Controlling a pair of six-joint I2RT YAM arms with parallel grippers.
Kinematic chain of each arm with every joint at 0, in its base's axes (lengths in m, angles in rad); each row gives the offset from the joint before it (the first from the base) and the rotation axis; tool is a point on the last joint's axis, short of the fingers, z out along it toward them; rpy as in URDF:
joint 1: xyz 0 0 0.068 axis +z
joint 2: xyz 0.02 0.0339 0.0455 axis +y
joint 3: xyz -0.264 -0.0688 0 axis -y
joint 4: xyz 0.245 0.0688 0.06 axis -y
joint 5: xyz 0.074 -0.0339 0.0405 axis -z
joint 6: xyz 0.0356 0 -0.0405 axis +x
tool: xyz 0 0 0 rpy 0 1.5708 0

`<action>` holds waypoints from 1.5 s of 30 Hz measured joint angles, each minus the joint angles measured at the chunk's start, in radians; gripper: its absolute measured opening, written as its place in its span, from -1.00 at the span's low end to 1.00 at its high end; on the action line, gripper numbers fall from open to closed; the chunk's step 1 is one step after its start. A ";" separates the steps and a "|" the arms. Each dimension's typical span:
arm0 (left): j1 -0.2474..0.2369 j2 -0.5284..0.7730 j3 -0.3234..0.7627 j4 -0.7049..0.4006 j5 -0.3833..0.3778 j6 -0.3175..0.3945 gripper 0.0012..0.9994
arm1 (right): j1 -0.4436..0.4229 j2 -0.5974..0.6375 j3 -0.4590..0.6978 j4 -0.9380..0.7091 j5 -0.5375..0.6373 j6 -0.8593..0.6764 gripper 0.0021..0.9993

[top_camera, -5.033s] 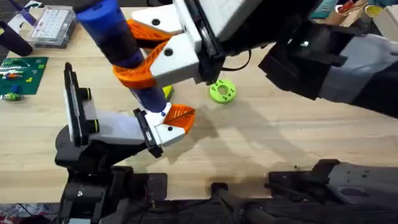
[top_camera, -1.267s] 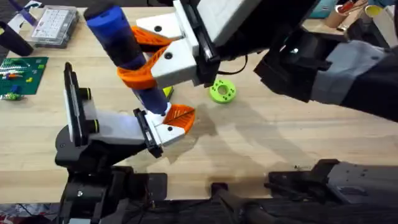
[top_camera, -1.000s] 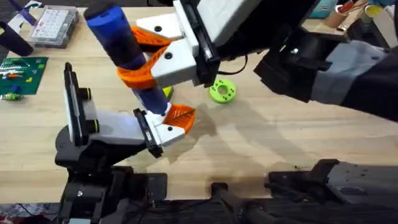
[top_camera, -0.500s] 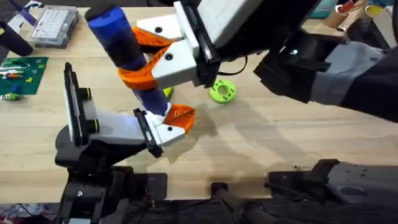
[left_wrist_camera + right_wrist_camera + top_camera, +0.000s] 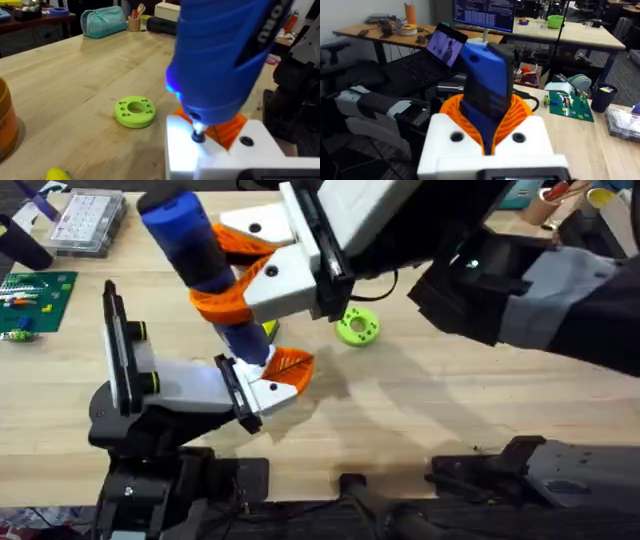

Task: Pick up the gripper from the table and insert it into the empty holder that is missing its gripper. Then pick up a screw, insert it into the mounting hole, and use the screwdriver to tighten it. Finally, clean up the table by picking up the vegetable and placing it into the bucket.

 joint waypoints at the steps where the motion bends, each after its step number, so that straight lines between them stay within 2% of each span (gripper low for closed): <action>1: 0.000 0.000 0.000 0.000 0.000 0.000 -0.98 | 0.000 0.000 0.000 0.000 0.000 0.001 -0.89; 12: 0.000 0.000 0.000 0.000 0.000 0.000 -0.98 | 0.000 0.000 0.000 0.001 0.000 0.002 -0.89; 19: 0.000 0.000 0.000 0.000 0.000 0.000 -0.98 | -0.005 0.000 -0.027 0.069 0.000 0.030 -0.89; 45: 0.000 0.000 0.000 0.000 0.003 0.000 -0.98 | -0.021 0.000 -0.031 0.068 0.004 0.083 -0.89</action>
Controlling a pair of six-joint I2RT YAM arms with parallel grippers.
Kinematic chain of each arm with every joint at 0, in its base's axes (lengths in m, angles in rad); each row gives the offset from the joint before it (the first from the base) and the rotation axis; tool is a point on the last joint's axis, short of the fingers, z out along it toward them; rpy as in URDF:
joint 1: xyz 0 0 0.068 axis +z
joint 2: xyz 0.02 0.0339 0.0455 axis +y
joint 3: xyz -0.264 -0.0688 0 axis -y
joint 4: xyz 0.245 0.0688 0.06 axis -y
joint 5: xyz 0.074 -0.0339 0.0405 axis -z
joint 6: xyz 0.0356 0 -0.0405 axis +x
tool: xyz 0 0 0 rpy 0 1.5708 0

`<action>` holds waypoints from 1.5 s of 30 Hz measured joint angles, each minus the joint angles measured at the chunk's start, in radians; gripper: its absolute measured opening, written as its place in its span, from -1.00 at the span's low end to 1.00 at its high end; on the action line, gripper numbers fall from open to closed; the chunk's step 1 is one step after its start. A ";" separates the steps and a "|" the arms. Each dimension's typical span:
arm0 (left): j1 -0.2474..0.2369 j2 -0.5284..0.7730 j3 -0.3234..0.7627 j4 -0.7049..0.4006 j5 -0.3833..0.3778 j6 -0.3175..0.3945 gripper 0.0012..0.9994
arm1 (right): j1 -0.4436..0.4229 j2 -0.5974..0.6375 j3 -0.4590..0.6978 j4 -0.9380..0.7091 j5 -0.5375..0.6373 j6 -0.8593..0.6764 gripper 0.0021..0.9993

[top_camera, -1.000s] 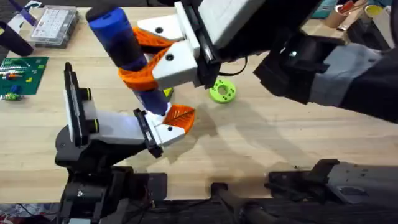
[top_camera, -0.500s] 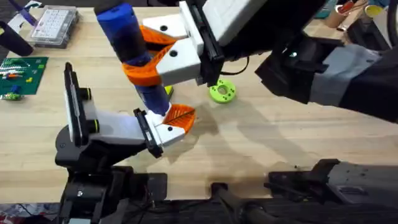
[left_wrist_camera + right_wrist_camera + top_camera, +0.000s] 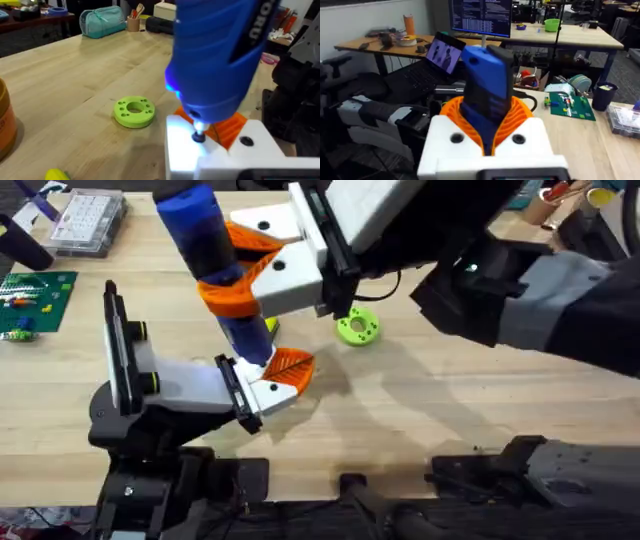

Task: Pick up the gripper from the table and insert it into the empty holder that is missing its gripper. Then pick up a screw, insert it into the mounting hole, and use the screwdriver to tighten it. Finally, clean up the table by picking up the vegetable and placing it into the bucket.

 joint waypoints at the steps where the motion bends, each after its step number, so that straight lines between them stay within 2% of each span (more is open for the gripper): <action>1: 0.000 0.000 0.000 0.000 0.000 0.000 -0.98 | 0.000 0.000 -0.001 0.000 0.000 0.000 -0.89; 25: 0.000 0.000 0.000 0.000 0.000 0.000 -0.98 | 0.001 0.000 -0.011 0.033 0.015 0.011 -0.89; 29: 0.000 0.000 0.000 0.000 0.000 0.000 -0.98 | 0.000 0.000 0.061 -0.093 0.019 -0.006 -0.89; 38: 0.000 0.000 0.000 0.000 0.000 0.000 -0.98 | 0.000 -0.001 0.459 -0.574 0.074 -0.248 -0.89; 45: 0.000 0.000 0.000 0.000 0.000 0.000 -0.98 | 0.007 -0.003 0.491 -0.732 0.127 -0.379 -0.89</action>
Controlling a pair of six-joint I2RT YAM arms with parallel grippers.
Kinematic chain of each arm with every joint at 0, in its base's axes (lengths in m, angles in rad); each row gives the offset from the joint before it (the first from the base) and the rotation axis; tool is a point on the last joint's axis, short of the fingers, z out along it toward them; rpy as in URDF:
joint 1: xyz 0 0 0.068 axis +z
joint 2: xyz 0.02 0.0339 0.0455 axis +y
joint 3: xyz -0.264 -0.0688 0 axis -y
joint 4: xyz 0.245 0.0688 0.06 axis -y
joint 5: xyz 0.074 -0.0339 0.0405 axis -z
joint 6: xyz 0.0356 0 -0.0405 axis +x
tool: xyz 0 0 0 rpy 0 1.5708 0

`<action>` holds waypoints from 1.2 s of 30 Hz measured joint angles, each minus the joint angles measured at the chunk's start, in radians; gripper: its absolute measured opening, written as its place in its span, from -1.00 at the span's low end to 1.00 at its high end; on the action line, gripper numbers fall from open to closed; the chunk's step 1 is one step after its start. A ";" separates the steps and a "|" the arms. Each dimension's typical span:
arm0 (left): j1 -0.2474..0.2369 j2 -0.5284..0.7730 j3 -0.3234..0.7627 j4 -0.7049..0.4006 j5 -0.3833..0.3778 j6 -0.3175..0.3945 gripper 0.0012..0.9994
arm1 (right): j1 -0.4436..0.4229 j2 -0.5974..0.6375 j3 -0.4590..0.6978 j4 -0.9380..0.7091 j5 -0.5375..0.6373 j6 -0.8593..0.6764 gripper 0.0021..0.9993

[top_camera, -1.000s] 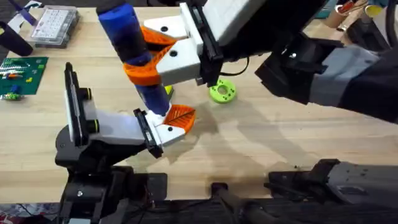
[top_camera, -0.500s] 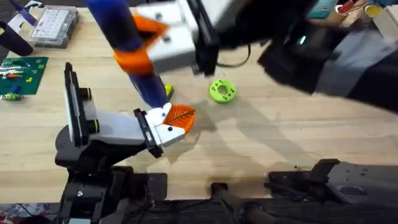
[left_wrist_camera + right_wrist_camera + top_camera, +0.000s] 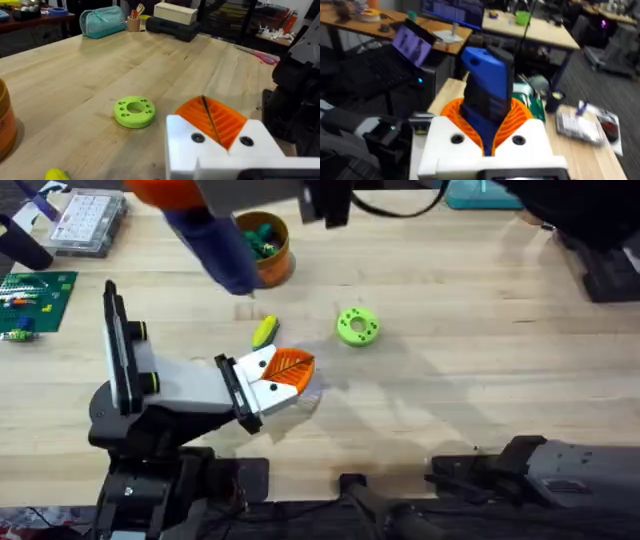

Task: Pick up the gripper from the table and insert it into the empty holder that is missing its gripper. Then pick up a screw, insert it into the mounting hole, and use the screwdriver to tighten it. Finally, clean up the table by picking up the vegetable and placing it into the bucket.

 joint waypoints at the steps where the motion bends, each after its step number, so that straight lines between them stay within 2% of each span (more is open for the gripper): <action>1: 0.000 0.000 0.000 0.000 0.000 0.000 -0.98 | -0.001 0.000 0.000 -0.032 0.017 -0.016 -0.89; 6: 0.000 0.000 0.000 0.000 0.000 0.000 -0.98 | -0.028 0.000 0.001 -0.279 0.164 -0.128 -0.89; 9: 0.000 0.000 0.000 0.000 0.000 0.000 -0.98 | -0.053 0.000 0.001 -0.453 0.294 -0.211 -0.89; 17: 0.000 0.000 0.000 0.000 0.000 0.000 -0.98 | -0.077 0.000 0.001 -0.807 0.759 -0.307 -0.89; 23: 0.000 0.000 0.000 0.000 0.000 0.000 -0.98 | -0.080 0.000 0.001 -0.928 1.030 -0.353 -0.89; 29: 0.000 0.000 0.000 0.000 0.000 0.000 -0.98 | -0.129 0.000 0.001 -0.992 1.179 -0.458 -0.90; 36: 0.000 0.000 0.000 0.000 -0.002 0.000 -0.98 | -0.255 0.003 -0.004 -1.002 1.218 -0.506 -0.90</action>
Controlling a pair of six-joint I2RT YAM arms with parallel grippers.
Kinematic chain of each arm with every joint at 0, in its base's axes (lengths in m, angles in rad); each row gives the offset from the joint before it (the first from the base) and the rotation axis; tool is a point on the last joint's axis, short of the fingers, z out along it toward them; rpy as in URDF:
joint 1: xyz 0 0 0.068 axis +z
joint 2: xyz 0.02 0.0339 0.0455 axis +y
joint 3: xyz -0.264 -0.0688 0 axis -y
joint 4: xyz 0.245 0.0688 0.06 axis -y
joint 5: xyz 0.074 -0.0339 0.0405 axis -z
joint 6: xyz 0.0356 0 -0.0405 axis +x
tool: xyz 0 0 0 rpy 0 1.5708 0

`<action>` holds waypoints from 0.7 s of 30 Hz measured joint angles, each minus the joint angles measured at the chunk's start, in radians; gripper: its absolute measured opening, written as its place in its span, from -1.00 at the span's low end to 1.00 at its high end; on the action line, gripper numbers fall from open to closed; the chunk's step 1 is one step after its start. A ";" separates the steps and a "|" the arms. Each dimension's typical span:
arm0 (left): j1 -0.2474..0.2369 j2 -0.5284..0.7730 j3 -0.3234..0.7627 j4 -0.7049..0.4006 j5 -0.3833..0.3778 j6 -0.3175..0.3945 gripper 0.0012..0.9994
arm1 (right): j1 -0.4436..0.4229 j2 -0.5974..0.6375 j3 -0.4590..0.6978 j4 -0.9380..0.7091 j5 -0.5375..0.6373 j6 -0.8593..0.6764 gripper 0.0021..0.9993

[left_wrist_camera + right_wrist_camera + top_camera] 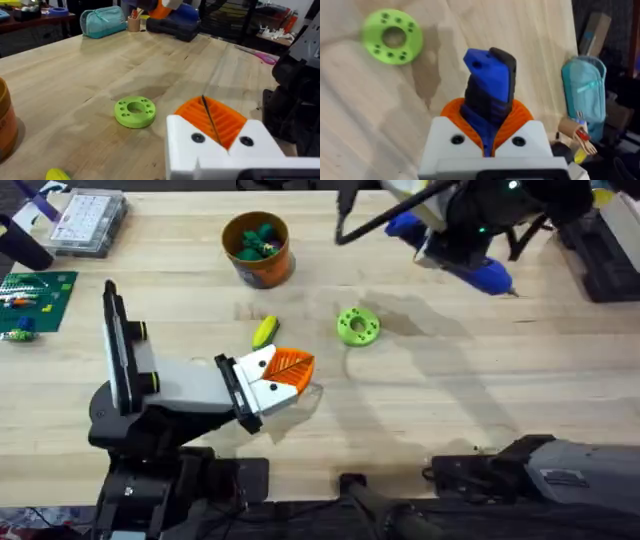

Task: Pick up the gripper from the table and insert it into the empty holder that is missing its gripper. Then pick up a screw, insert it into the mounting hole, and use the screwdriver to tighten it. Finally, clean up the table by picking up the vegetable and placing it into the bucket.

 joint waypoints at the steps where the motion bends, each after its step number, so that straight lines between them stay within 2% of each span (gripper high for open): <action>1: 0.000 0.000 0.000 0.000 -0.001 0.000 -0.98 | -0.017 0.000 -0.007 0.010 0.000 -0.010 -0.90; 4: 0.000 0.000 0.000 0.000 -0.002 0.000 -0.98 | -0.062 0.001 -0.062 0.078 0.001 -0.047 -0.90; 14: 0.000 0.000 0.000 0.000 -0.002 0.000 -0.99 | -0.146 0.073 -0.374 0.421 -0.001 -0.236 -0.90; 21: 0.000 0.000 0.000 0.000 -0.003 0.000 -0.99 | -0.211 0.227 -0.399 0.512 -0.001 -0.386 -0.91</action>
